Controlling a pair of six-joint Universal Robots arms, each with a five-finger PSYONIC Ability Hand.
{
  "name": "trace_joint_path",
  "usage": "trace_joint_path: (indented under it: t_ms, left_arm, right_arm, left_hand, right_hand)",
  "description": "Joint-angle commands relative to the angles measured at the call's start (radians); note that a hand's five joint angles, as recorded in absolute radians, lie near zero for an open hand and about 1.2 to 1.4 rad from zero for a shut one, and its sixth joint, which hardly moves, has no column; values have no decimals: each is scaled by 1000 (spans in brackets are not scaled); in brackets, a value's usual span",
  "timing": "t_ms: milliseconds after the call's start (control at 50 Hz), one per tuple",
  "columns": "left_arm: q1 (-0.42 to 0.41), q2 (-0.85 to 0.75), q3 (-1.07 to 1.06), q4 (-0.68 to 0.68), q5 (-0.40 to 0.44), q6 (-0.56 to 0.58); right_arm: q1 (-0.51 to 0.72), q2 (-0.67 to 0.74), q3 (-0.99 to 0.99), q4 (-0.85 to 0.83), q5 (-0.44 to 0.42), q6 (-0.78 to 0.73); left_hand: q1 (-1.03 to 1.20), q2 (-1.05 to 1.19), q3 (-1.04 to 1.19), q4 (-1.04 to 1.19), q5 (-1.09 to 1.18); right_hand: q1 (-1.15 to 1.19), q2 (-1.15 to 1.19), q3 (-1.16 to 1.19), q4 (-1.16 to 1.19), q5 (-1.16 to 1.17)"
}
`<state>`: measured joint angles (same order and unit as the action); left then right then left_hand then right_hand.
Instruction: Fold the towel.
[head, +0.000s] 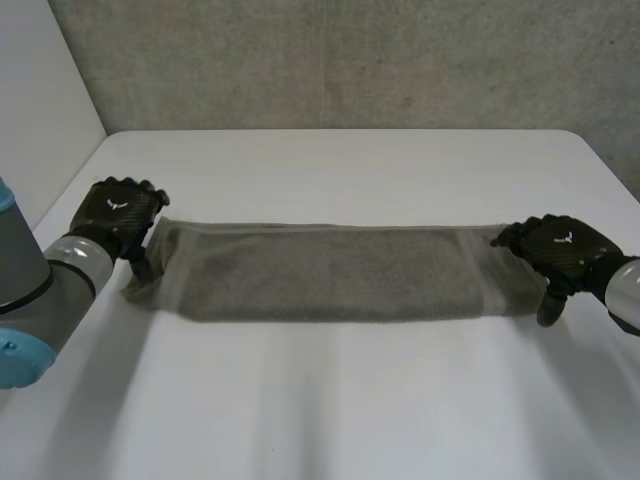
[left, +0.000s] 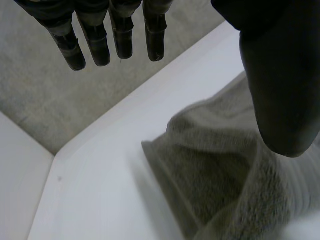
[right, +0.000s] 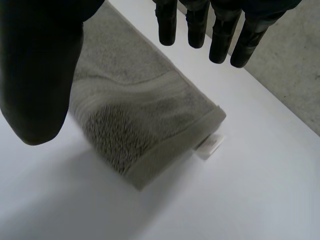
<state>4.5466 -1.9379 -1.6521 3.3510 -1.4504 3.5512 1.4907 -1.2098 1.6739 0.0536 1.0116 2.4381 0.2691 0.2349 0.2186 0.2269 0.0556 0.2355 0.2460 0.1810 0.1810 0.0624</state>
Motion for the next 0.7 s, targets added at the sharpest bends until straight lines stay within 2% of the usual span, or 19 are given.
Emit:
trace_joint_path:
  t_ms: [20, 220, 580, 680, 700]
  left_arm:
    - [51, -36, -12, 1, -1, 1]
    - [104, -118, -9, 2, -7, 5]
    - [124, -138, -8, 10, -10, -3]
    - [131, -124, -14, 10, -11, -5]
    - [131, -124, -14, 10, -11, -5]
  right_arm:
    - [-33, 15, 50, -113, -39, -14]
    - [-43, 61, 56, -158, -33, -14]
    - [-29, 157, 26, -213, -36, -10]
    - [-29, 185, 7, -213, -33, -14]
    - [-30, 187, 0, -212, -33, -16]
  left_hand:
    - [-82, -48, -44, -52, -43]
    - [-73, -39, -44, -52, -34]
    - [-76, -42, -44, -52, -37]
    - [-76, -42, -44, -52, -37]
    - [-76, -42, -44, -52, -37]
  right_hand:
    - [49, 39, -7, -6, 48]
    - [161, 150, -7, -6, 159]
    - [396, 385, -7, -6, 394]
    - [625, 614, -7, -6, 623]
    - [816, 806, -7, -6, 815]
